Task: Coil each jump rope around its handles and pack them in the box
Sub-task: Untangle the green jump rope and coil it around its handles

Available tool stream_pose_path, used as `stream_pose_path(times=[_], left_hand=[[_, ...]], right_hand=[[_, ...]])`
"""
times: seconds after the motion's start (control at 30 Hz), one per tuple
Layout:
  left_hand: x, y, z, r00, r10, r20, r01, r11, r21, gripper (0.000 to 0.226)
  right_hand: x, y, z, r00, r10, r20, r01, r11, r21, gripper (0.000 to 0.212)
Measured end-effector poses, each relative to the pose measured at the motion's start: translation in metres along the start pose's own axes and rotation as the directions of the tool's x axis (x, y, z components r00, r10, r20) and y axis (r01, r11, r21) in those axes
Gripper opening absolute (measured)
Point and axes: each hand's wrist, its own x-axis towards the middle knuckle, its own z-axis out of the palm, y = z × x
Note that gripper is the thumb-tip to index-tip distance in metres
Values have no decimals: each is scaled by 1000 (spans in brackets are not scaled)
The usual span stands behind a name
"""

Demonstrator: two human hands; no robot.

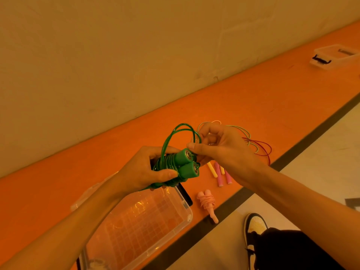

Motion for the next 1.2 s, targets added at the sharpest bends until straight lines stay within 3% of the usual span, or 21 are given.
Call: stream_pose_path(times=[0.23,0.43,0.83,1.0,1.2], left_hand=[[1,3,1,1000,4,29,-3,1000,-14,60],[-1,-1,1,999,-7,52,7,1000,1,47],[0,-2,0,1000,19,16,-19,1000,9,56],[1,0,2,999,29,45,-30,999,35,52],[0,-2,2,997,31,65,-37,995,94,38]], right_hand=[[5,-6,-4,999,12,39,-10,997,-72,29],[7,-4,-7,996,57,75,-52,997,-56,23],[5,-7,-5,988,120,93,-109,987,-116,25],[5,-5,-2,963,235,135,-230,972,-49,18],[8,-4,-5,880,407,244,-419,908,-4,14]])
